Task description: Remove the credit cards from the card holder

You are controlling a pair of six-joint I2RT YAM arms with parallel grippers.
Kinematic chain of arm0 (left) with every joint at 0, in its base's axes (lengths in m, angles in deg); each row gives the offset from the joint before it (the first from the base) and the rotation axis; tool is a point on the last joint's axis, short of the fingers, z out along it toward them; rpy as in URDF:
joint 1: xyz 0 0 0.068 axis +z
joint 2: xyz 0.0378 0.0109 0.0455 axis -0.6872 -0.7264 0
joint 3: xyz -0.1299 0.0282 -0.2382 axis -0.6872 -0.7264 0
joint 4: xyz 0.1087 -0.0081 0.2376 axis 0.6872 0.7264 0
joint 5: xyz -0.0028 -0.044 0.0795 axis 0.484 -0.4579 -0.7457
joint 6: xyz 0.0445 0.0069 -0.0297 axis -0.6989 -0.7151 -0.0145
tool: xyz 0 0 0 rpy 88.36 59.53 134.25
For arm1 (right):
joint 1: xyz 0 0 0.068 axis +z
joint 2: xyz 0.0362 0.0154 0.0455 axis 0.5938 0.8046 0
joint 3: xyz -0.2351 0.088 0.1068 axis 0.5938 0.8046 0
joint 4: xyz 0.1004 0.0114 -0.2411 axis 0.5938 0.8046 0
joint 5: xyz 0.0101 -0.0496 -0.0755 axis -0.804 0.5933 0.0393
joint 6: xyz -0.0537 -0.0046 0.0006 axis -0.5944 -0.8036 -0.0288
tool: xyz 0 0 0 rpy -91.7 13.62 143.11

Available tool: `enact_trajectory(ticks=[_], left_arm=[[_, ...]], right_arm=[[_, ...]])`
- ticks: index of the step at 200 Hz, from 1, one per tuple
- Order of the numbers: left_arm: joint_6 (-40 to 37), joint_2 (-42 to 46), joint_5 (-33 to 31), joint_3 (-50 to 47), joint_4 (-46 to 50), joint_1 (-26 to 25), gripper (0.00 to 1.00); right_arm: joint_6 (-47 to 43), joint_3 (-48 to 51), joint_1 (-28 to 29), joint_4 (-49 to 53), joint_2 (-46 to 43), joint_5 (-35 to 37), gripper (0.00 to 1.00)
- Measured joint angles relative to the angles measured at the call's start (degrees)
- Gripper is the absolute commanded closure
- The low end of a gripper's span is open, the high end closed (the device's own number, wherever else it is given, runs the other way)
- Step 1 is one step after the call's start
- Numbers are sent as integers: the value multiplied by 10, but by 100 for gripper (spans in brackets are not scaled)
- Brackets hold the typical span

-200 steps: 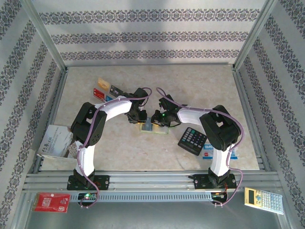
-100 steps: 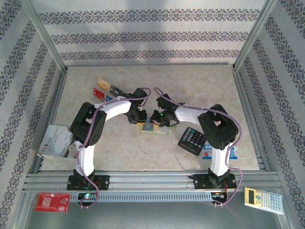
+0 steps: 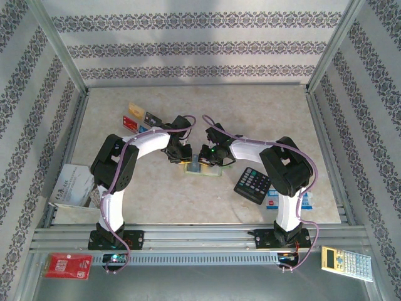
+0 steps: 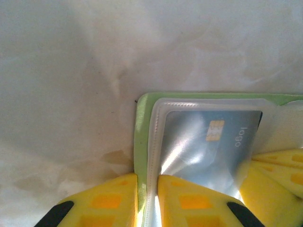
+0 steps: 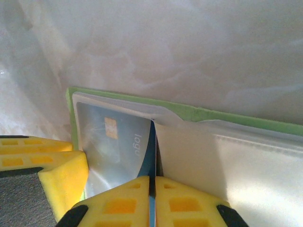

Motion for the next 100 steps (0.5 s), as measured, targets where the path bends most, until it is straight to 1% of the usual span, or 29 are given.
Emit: enact_trajectory(ticks=[23, 44, 77, 100], left_arm=[[6, 4, 0, -8, -9, 0, 79], [13, 9, 1, -16, -19, 2, 76], [17, 13, 3, -21, -28, 4, 70], [18, 15, 3, -22, -31, 3, 68]], right_arm=[[1, 6, 0, -8, -4, 2, 97], [2, 16, 0, -18, -10, 5, 100], [0, 28, -2, -19, -23, 13, 100], [-2, 30, -7, -12, -32, 17, 100]])
